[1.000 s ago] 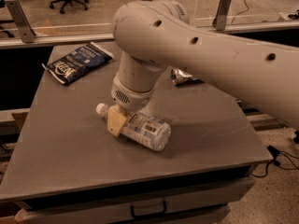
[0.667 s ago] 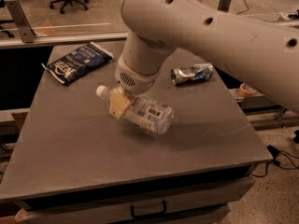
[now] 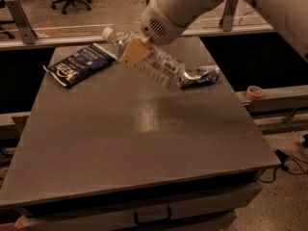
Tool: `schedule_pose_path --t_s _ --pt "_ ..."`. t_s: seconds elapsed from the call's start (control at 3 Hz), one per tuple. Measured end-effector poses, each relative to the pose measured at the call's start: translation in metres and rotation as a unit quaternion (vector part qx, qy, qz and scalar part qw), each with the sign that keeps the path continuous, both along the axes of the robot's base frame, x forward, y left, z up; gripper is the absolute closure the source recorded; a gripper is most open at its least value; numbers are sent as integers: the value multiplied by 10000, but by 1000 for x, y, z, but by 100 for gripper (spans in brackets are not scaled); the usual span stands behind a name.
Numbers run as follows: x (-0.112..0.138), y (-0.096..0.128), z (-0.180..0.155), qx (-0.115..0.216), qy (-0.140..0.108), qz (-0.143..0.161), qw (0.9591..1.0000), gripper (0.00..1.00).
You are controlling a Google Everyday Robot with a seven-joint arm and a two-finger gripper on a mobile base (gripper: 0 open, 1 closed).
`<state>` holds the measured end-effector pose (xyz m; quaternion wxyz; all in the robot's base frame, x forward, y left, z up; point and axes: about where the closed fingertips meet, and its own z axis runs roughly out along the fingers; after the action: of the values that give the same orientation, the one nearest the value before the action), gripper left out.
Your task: Place blue plastic bottle upright
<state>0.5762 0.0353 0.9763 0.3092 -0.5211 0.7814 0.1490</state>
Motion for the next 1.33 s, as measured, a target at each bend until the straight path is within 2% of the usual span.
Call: schedule_pose_path --t_s 0.33,0.67,1.0,1.33 --pt "1 3 33 432 -249 323 9982 100" --pt "8 -1 28 681 -341 339 9965 100" --pt "26 -25 22 1394 -555 303 9882 100" --pt "43 -49 27 2344 -905 518 9665 100"
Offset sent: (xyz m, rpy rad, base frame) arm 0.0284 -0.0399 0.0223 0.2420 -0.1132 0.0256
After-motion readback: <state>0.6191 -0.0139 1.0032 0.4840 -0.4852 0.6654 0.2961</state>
